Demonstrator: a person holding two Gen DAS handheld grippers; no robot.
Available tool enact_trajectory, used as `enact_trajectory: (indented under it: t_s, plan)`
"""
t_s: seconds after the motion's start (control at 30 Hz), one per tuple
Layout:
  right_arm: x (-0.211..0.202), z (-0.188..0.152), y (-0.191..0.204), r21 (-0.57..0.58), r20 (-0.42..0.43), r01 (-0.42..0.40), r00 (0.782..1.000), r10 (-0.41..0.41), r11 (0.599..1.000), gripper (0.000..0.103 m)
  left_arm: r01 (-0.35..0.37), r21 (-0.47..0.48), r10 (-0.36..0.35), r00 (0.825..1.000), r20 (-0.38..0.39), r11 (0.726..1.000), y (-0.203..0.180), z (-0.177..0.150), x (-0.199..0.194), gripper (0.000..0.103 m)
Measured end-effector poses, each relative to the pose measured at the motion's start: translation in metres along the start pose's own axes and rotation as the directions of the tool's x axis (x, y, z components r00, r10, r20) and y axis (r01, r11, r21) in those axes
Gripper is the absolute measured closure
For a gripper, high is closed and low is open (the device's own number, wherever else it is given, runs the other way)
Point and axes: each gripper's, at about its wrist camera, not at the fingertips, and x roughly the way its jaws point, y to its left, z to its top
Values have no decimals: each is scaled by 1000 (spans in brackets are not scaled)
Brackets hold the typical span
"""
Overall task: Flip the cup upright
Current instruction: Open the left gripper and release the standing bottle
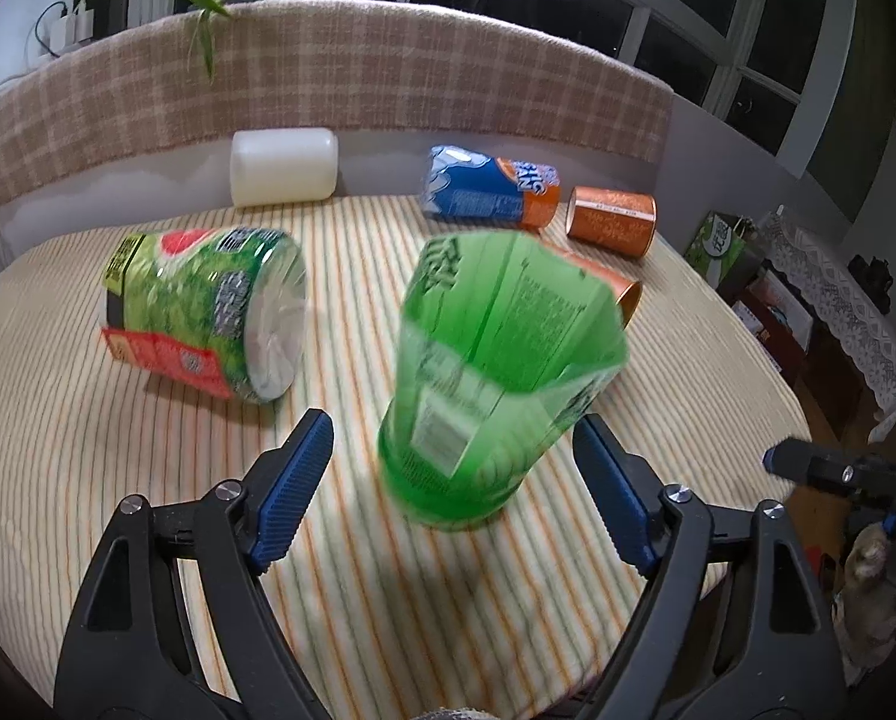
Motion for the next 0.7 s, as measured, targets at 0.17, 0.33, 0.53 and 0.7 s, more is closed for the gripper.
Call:
enact_trajectory:
  t_s: [0.17, 0.33, 0.53, 0.7]
  plan:
    - [2, 1, 8, -35, 7, 7, 1000, -7, 999, 32, -24, -13, 23, 1000, -12, 1000, 12, -12, -7, 18]
    - [2, 2, 19, -77, 26, 20, 999, -18, 997, 32, -59, -29, 59, 998, -1, 998, 25, -21, -20, 18]
    - [-2, 3, 37, -149, 73, 50, 997, -39, 988, 32, -93, -66, 97, 994, 54, 993, 37, -22, -43, 18]
    - [-8, 3, 54, -217, 124, 82, 991, -56, 973, 32, -124, -73, 132, 985, 112, 990, 38, -19, -64, 18]
